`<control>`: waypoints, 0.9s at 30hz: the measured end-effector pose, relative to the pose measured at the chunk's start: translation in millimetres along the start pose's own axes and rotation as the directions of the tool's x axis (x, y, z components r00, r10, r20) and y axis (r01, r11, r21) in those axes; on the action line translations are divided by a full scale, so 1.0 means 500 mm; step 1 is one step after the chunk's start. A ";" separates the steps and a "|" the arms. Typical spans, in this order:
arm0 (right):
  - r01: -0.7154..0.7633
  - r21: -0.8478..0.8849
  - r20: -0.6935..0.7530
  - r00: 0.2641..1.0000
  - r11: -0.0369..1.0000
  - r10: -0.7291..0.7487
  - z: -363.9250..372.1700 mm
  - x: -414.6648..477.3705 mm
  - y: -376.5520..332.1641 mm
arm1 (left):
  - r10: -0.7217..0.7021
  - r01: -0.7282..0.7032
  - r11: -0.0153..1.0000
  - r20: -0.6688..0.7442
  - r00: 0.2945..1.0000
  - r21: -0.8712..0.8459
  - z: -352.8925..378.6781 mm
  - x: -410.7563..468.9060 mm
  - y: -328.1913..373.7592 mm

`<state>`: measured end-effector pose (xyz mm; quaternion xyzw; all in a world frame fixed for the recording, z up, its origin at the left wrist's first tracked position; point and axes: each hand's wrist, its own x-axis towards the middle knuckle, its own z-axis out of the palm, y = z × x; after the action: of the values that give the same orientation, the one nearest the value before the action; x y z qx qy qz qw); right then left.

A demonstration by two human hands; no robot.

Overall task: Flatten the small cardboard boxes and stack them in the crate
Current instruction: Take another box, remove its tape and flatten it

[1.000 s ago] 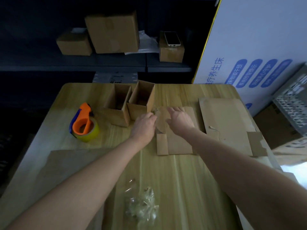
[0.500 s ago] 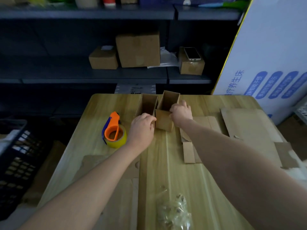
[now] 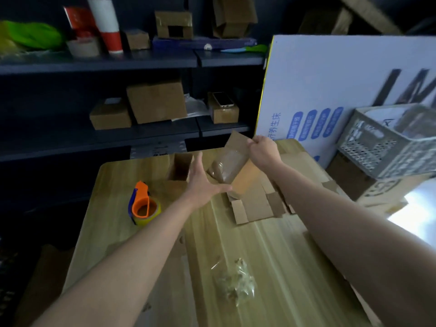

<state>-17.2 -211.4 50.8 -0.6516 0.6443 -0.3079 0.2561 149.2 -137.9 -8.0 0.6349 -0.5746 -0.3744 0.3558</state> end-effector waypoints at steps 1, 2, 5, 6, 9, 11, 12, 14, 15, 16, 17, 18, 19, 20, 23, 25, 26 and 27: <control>-0.046 0.059 0.001 0.999 0.997 0.046 -0.016 -0.015 0.011 | 0.007 -0.006 1.000 0.075 0.997 -0.019 0.009 -0.010 0.009; -0.084 0.115 -0.003 0.996 0.990 0.085 -0.030 -0.030 0.024 | 0.016 -0.013 1.000 0.137 0.990 -0.023 0.021 -0.020 0.017; -0.184 0.227 -0.012 0.981 0.957 0.191 -0.070 -0.081 0.066 | 0.052 -0.058 0.998 0.213 0.976 0.023 0.068 -0.054 0.044; -0.209 0.242 -0.002 0.976 0.948 0.216 -0.081 -0.099 0.083 | 0.068 -0.078 0.996 0.201 0.977 0.040 0.086 -0.065 0.050; -0.252 0.305 0.039 0.967 0.919 0.252 -0.122 -0.147 0.138 | 0.126 -0.135 0.989 0.143 0.982 0.057 0.138 -0.096 0.067; -0.250 0.302 0.061 0.968 0.920 0.243 -0.153 -0.173 0.174 | 0.172 -0.177 0.984 0.155 0.973 0.022 0.170 -0.114 0.076; -0.242 0.295 0.074 0.970 0.924 0.231 -0.167 -0.182 0.191 | 0.183 -0.185 0.983 0.167 0.969 -0.008 0.185 -0.120 0.081; -0.228 0.282 0.109 0.973 0.932 0.205 -0.192 -0.195 0.222 | 0.148 -0.137 0.988 0.184 0.972 -0.074 0.214 -0.126 0.094; -0.225 0.265 0.126 0.972 0.938 0.198 -0.205 -0.200 0.236 | 0.111 -0.090 0.989 0.180 0.977 -0.119 0.228 -0.127 0.101; -0.230 0.236 0.142 0.969 0.944 0.201 -0.219 -0.205 0.250 | 0.056 -0.024 0.982 0.163 0.985 -0.189 0.241 -0.128 0.109; -0.242 0.200 0.161 0.964 0.949 0.212 -0.234 -0.210 0.262 | -0.026 0.065 0.959 0.144 0.989 -0.277 0.252 -0.128 0.117; -0.254 0.163 0.186 0.957 0.953 0.224 -0.249 -0.215 0.274 | -0.135 0.178 0.915 0.142 0.981 -0.363 0.260 -0.129 0.124; -0.263 0.133 0.218 0.948 0.956 0.231 -0.263 -0.220 0.284 | -0.253 0.301 0.847 0.165 0.953 -0.438 0.265 -0.131 0.132; -0.272 0.122 0.254 0.938 0.955 0.235 -0.276 -0.225 0.294 | -0.361 0.416 0.765 0.209 0.909 -0.492 0.268 -0.132 0.137; -0.292 0.195 0.336 0.917 0.936 0.216 -0.301 -0.237 0.311 | -0.527 0.614 0.584 0.327 0.784 -0.531 0.269 -0.137 0.139; -0.283 0.246 0.359 0.915 0.927 0.184 -0.311 -0.246 0.306 | -0.558 0.663 0.547 0.368 0.743 -0.511 0.274 -0.145 0.137; -0.284 0.275 0.367 0.914 0.919 0.173 -0.314 -0.249 0.303 | -0.560 0.675 0.539 0.384 0.734 -0.505 0.278 -0.148 0.134; -0.289 0.297 0.372 0.913 0.910 0.168 -0.317 -0.250 0.299 | -0.554 0.682 0.529 0.404 0.728 -0.505 0.281 -0.151 0.131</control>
<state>-232.8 -82.2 40.3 -0.5581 0.5993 -0.2671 0.5079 -9.7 -71.6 -10.6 0.6021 -0.1843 -0.7033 0.3301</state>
